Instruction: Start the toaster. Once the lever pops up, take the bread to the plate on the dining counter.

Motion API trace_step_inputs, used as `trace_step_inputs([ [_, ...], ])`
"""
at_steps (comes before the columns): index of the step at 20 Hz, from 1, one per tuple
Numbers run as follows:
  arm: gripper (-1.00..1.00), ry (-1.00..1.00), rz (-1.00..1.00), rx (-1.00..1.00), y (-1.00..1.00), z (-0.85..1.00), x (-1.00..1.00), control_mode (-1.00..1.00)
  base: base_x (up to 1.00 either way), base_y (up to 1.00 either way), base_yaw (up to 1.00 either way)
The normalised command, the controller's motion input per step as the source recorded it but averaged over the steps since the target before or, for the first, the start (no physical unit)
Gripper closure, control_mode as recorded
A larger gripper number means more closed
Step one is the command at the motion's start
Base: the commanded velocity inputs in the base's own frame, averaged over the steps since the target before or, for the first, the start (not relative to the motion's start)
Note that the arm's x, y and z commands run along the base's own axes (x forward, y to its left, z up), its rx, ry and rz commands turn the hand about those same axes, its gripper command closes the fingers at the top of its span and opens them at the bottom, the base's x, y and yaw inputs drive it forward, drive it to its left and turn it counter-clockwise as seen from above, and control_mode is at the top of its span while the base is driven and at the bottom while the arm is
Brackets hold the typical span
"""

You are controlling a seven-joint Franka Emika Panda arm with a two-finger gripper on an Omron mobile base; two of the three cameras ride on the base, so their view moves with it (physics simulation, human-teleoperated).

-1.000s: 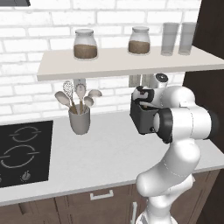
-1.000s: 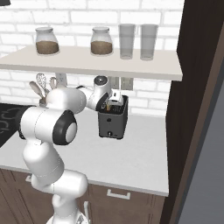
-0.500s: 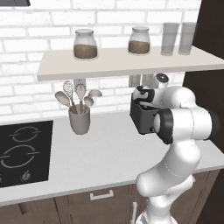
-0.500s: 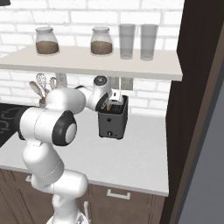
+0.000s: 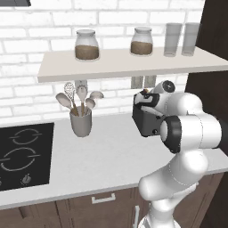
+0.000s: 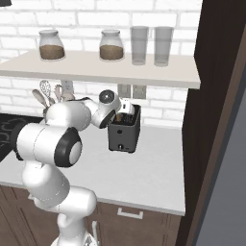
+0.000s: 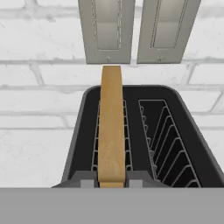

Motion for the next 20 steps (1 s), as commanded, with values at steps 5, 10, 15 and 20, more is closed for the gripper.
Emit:
trace_step_inputs([
  [5,1.0,-0.1,-0.02,0.0,0.0,0.48,-0.23,-1.0,0.0,0.0,0.0],
  [10,1.0,-0.01,-0.06,0.0,0.0,0.61,-0.42,-1.0,0.0,0.0,0.0],
  [15,1.0,0.0,-0.09,0.0,0.0,0.79,-0.54,-1.0,0.0,0.0,0.0],
  [20,1.0,0.02,-0.07,0.0,0.0,0.74,-0.47,-1.0,0.0,0.0,0.0],
])
